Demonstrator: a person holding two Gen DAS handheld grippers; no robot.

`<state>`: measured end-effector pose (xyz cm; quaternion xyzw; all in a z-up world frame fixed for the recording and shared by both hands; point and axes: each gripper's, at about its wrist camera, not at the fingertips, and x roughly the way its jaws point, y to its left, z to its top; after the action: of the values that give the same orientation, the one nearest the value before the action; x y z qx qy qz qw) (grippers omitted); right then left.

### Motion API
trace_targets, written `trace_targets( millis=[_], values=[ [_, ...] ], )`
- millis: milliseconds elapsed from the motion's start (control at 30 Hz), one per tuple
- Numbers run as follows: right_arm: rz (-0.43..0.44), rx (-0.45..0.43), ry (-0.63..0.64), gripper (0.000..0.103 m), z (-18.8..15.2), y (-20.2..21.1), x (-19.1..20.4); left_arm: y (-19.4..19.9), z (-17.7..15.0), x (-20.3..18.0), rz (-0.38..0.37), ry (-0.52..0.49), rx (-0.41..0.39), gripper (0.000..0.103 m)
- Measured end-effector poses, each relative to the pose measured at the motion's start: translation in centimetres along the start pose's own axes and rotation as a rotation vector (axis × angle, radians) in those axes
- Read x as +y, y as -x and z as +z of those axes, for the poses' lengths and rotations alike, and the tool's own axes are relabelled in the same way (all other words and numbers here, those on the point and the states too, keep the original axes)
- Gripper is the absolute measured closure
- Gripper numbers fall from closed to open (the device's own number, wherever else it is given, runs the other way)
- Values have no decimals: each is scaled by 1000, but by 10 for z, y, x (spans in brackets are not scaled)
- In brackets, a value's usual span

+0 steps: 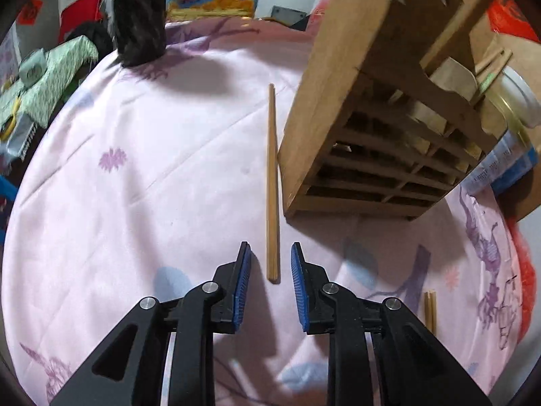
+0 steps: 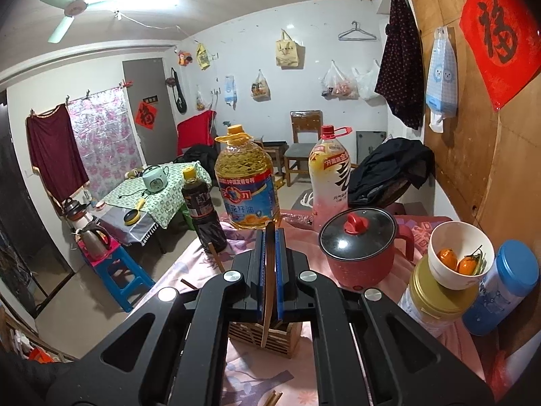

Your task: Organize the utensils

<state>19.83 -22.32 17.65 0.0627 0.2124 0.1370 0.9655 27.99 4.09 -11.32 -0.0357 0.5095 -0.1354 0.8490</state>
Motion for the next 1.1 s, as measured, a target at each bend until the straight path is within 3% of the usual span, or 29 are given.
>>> trace_targets(
  millis=[33, 67, 167, 267, 467, 667, 833, 967, 1100],
  values=[
    [-1, -1, -2, 97, 0, 0, 1, -1, 0, -1, 1, -17, -7, 82],
    [-2, -2, -3, 97, 0, 0, 2, -3, -1, -1, -1, -24, -7, 97],
    [-1, 1, 1, 97, 1, -1, 4, 4, 0, -2, -15, -1, -13, 97],
    [-8, -3, 11, 97, 3, -3, 5, 35, 3, -3, -16, -20, -62, 97],
    [-19, -33, 14, 97, 12, -24, 6, 127, 19, -4, 10, -94, -174, 97],
    [-13, -33, 29, 97, 13, -54, 9, 208, 40, -13, 11, -100, -275, 97],
    [4, 15, 34, 97, -2, -79, 5, 256, 58, -29, -32, -88, -317, 97],
    [-7, 138, 27, 93, -25, -102, -5, 282, 74, -42, -97, -72, -341, 97],
    [-1, 117, -16, 91, -36, -81, -20, 300, 101, -67, -144, -84, -378, 97]
  ],
)
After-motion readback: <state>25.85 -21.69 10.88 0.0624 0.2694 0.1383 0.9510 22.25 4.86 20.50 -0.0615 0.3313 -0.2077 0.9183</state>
